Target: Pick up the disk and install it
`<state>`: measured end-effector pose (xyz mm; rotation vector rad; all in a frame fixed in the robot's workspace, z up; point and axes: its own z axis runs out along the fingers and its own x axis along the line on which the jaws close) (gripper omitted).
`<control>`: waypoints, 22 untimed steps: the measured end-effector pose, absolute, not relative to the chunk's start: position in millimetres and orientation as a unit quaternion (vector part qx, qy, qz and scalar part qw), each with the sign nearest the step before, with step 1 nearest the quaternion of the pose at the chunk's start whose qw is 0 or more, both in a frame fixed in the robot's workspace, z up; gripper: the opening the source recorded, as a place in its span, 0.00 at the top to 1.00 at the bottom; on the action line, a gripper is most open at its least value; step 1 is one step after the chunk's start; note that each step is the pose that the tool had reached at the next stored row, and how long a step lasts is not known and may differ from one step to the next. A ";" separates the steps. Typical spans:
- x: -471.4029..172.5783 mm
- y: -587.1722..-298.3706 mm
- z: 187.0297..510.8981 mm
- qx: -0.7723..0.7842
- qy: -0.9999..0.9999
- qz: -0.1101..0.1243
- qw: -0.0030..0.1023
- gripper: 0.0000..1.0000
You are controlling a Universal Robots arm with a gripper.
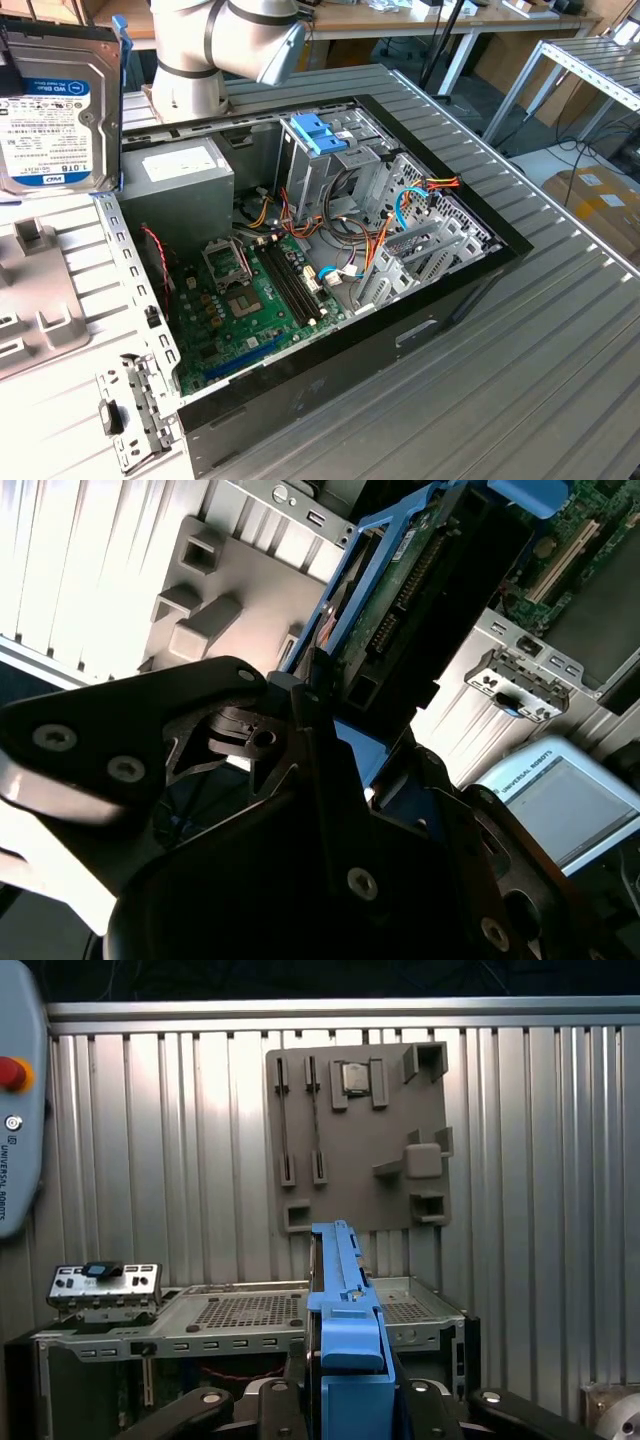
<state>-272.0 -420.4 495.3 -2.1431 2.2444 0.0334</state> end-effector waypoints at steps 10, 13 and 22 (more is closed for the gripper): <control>-261.5 -424.7 495.1 -0.690 0.723 0.011 0.019 0.63; -258.9 -425.6 495.0 -0.690 0.723 0.011 0.019 0.63; -248.8 -428.9 494.7 -0.690 0.723 0.011 0.019 0.63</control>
